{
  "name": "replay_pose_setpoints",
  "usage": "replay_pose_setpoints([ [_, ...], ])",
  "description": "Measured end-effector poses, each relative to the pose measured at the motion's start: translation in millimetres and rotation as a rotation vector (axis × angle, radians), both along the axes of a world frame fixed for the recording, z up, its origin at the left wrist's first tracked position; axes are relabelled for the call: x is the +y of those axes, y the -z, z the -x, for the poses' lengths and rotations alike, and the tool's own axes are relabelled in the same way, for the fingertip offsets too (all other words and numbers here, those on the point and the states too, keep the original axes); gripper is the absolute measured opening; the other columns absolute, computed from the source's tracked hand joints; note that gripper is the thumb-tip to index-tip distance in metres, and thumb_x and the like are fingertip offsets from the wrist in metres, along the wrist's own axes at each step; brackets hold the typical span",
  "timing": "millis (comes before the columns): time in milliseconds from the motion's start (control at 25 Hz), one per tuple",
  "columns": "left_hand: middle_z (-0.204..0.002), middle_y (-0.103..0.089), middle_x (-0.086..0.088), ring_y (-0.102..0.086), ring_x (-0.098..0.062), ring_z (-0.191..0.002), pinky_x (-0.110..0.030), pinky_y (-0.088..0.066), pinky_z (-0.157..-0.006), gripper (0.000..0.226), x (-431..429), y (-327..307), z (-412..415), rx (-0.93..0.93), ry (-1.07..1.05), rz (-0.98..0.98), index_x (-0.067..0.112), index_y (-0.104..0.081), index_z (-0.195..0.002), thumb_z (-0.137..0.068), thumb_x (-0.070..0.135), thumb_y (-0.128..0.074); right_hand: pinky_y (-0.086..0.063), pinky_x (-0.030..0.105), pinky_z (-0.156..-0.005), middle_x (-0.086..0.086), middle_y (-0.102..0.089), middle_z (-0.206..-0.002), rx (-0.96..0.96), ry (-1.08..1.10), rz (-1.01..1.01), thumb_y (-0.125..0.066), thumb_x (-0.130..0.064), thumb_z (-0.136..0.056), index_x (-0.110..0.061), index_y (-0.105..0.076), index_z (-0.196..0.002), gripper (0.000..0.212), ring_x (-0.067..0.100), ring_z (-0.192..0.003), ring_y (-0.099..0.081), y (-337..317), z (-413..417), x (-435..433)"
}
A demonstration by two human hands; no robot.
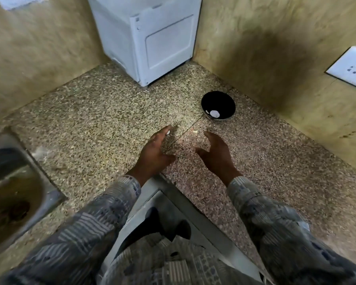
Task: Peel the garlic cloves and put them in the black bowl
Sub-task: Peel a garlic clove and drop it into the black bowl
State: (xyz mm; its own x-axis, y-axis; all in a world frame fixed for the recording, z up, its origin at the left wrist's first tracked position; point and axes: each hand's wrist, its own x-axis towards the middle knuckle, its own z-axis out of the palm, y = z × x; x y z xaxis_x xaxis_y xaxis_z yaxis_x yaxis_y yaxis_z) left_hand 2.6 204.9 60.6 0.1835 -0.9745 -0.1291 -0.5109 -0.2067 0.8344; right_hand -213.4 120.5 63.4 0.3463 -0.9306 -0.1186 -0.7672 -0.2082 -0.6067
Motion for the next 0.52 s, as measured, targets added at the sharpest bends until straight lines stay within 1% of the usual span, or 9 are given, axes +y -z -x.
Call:
replay_pose_setpoints([
  [80, -0.154, -0.046, 0.001, -0.052, -0.02, -0.132, -0.039, -0.046, -0.107, 0.1, -31, 14, -10, -0.009, 0.003, -0.055, 0.039, -0.031, -0.156, -0.073, 0.029, -0.085, -0.036, 0.035, -0.118, 0.011, -0.052, -0.152, -0.008, 0.058, -0.06, -0.074, -0.024, -0.094, -0.011, -0.054, -0.146, 0.057, 0.028, -0.14, -0.048, 10, -7, -28],
  [120, -0.151, -0.049, -0.001, -0.055, -0.02, -0.127, -0.038, -0.049, -0.103, 0.096, -45, 21, -15, -0.008, -0.008, -0.069, 0.039, -0.033, -0.155, -0.074, 0.033, -0.084, -0.039, 0.034, -0.116, 0.01, -0.055, -0.15, -0.009, 0.08, -0.065, -0.073, -0.023, -0.095, -0.012, -0.057, -0.144, 0.052, 0.027, -0.137, -0.052, 15, -12, -40],
  [200, -0.137, -0.057, -0.003, -0.062, -0.021, -0.114, -0.031, -0.051, -0.094, 0.086, -76, 38, -28, -0.044, -0.049, -0.1, 0.035, -0.042, -0.151, -0.076, 0.036, -0.083, -0.042, 0.033, -0.112, 0.009, -0.06, -0.144, 0.019, 0.123, -0.062, -0.071, -0.022, -0.095, -0.013, -0.062, -0.139, 0.046, 0.027, -0.131, -0.057, 30, -26, -67],
  [280, -0.125, -0.062, -0.005, -0.064, -0.023, -0.106, -0.024, -0.046, -0.087, 0.076, -102, 53, -39, -0.105, -0.077, -0.138, 0.028, -0.051, -0.145, -0.075, 0.028, -0.083, -0.042, 0.032, -0.11, 0.01, -0.063, -0.14, 0.084, 0.133, -0.075, -0.069, -0.017, -0.094, -0.013, -0.066, -0.135, 0.041, 0.028, -0.13, -0.058, 51, -41, -90],
  [320, -0.122, -0.064, -0.005, -0.064, -0.022, -0.104, -0.023, -0.045, -0.086, 0.073, -113, 62, -44, -0.121, -0.079, -0.167, 0.025, -0.054, -0.142, -0.074, 0.025, -0.082, -0.042, 0.031, -0.109, 0.01, -0.063, -0.138, 0.119, 0.123, -0.092, -0.068, -0.016, -0.094, -0.016, -0.067, -0.133, 0.039, 0.028, -0.129, -0.057, 61, -47, -100],
  [360, -0.12, -0.066, -0.005, -0.064, -0.022, -0.103, -0.024, -0.047, -0.087, 0.07, -122, 70, -48, -0.13, -0.077, -0.189, 0.024, -0.057, -0.14, -0.073, 0.025, -0.08, -0.044, 0.033, -0.107, 0.008, -0.063, -0.137, 0.161, 0.109, -0.107, -0.067, -0.017, -0.093, -0.02, -0.068, -0.131, 0.038, 0.029, -0.128, -0.057, 72, -52, -108],
  [440, -0.115, -0.068, -0.004, -0.065, -0.022, -0.103, -0.031, -0.053, -0.093, 0.066, -134, 87, -54, -0.165, -0.071, -0.233, 0.023, -0.062, -0.134, -0.07, 0.03, -0.072, -0.05, 0.041, -0.103, 0.005, -0.057, -0.135, 0.266, 0.074, -0.119, -0.065, -0.024, -0.094, -0.029, -0.067, -0.129, 0.035, 0.031, -0.128, -0.053, 87, -58, -114],
  [520, -0.109, -0.068, -0.004, -0.065, -0.025, -0.1, -0.034, -0.053, -0.09, 0.054, -140, 105, -59, -0.253, -0.011, -0.253, 0.023, -0.067, -0.123, -0.069, 0.029, -0.067, -0.053, 0.047, -0.098, 0.007, -0.053, -0.138, 0.347, 0.082, -0.129, -0.062, -0.03, -0.098, -0.029, -0.063, -0.134, 0.036, 0.034, -0.13, -0.049, 93, -62, -116],
])
